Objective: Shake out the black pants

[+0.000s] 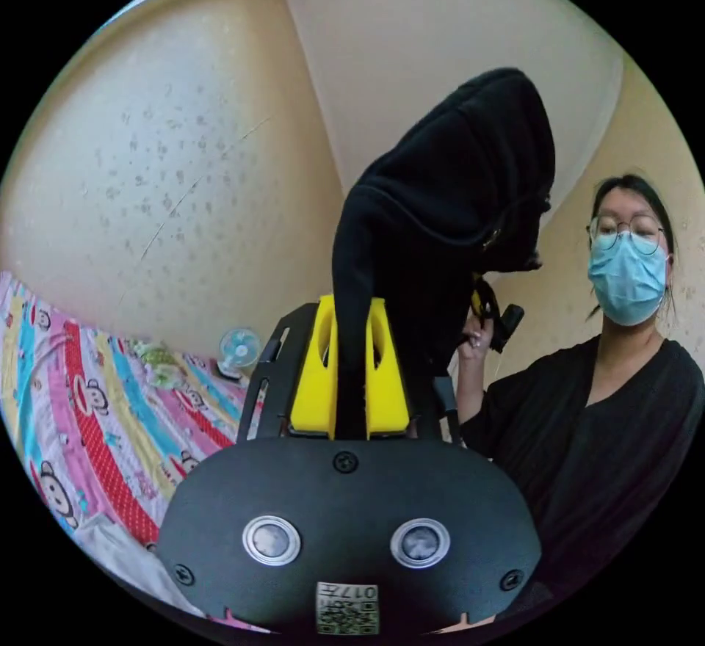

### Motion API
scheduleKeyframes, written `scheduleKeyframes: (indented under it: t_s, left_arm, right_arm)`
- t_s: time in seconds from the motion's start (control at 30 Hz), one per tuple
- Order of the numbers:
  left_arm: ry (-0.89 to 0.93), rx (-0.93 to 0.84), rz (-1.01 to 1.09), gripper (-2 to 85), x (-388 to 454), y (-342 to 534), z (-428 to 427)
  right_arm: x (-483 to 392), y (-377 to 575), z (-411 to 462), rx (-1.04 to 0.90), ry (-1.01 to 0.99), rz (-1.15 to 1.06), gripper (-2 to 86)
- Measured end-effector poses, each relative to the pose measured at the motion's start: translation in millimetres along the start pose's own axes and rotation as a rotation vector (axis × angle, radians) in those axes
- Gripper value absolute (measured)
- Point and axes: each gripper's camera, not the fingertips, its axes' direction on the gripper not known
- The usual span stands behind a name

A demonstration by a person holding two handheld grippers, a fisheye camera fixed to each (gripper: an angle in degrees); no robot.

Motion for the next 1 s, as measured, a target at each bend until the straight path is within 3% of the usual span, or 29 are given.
scheduleKeyframes:
  t_s: [0.13,0.27,0.4,0.47,0.57,0.67,0.77,0.83,1.0]
  left_arm:
    - [0.009,0.033,0.139,5.1,74,-57,37]
    - [-0.167,-0.087,0.143,5.2,73,-105,88]
    - [-0.47,-0.26,-0.043,8.0,-62,-139,167]
    - [-0.593,-0.337,-0.214,11.0,-147,-115,179]
    - [-0.731,-0.429,-0.457,11.5,-243,-16,151]
    - [-0.791,-0.585,-0.554,11.4,-301,132,115]
    - [-0.836,-0.899,-0.793,12.4,-347,309,78]
    - [-0.799,-1.062,-0.964,12.8,-355,435,51]
    - [-0.759,-1.215,-1.047,13.6,-355,576,43]
  right_arm:
    - [97,-46,-19,0.076,0.071,0.158,3.3]
    - [230,-61,68,-0.044,0.073,0.377,4.0]
    - [369,-11,244,-0.349,0.143,0.626,5.4]
    - [436,85,335,-0.631,0.23,0.744,6.1]
    - [464,230,360,-0.997,0.413,0.795,6.7]
    - [459,374,360,-1.259,0.31,0.69,6.8]
    - [434,516,326,-1.537,0.213,0.648,6.6]
    - [422,583,294,-1.657,0.158,0.716,6.4]
    - [411,691,218,-1.806,-0.003,0.981,5.8]
